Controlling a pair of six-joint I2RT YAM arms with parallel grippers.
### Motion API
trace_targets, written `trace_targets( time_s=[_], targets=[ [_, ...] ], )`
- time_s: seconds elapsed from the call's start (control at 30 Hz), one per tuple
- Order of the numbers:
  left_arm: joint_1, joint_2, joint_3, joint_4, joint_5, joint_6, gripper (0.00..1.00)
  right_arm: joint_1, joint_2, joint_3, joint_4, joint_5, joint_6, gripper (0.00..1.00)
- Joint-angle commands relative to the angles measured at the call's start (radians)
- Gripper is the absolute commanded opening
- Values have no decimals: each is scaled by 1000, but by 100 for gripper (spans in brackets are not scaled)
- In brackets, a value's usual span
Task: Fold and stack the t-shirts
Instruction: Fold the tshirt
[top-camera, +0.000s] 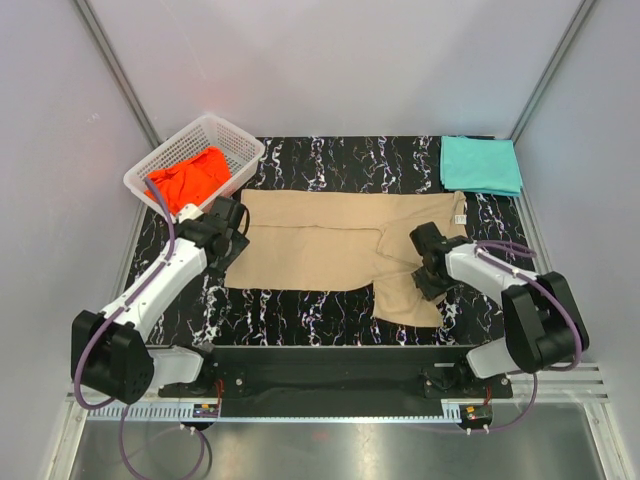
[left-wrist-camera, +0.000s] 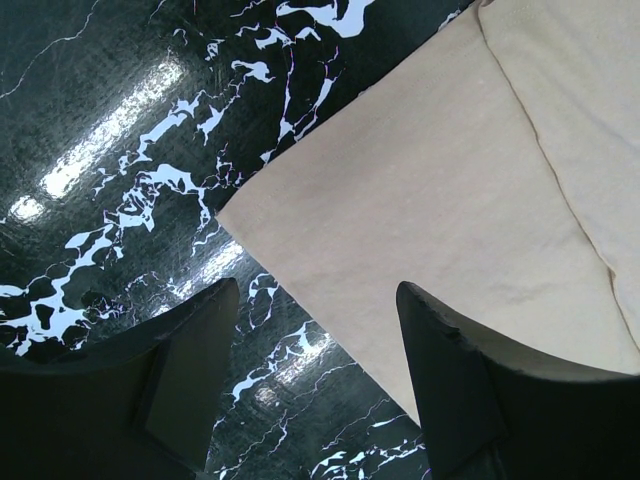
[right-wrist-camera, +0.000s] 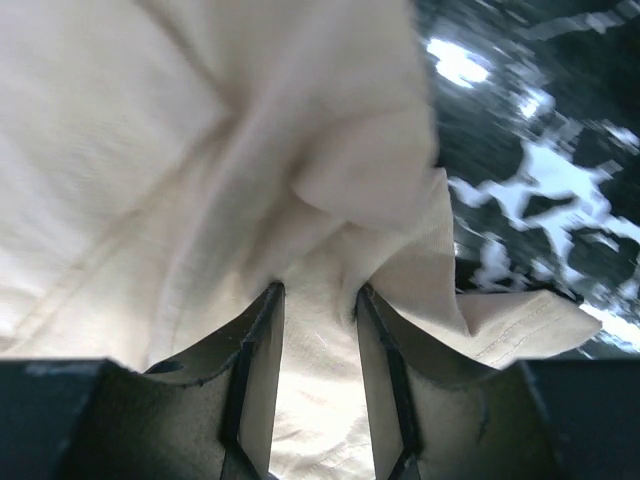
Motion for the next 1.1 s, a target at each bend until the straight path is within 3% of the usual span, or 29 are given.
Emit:
trace_targets(
  time_s=[0.0,0.17,0.37,0.67,0.87,1.07],
  targets=[
    [6,9,38,0,-48,4,70,-12,60,88,81,81,-139,43],
    [6,3,32,-5,-47,4,70,-11,83,200,-156,60,-114,43],
    [6,-14,36,-6,-33,0,69,-11,-93,182,-368,73,-2,46],
    [6,-12,47,-20,-24,1,69,12,-268,-33,-350,-157,116,39],
    [6,-18,43,-20,-5,-2,69,112,-366,-117,-394,-227,300,40],
    [6,-28,55,-31,4,4,69,221,-353,-169,-354,-223,469,45]
  ],
)
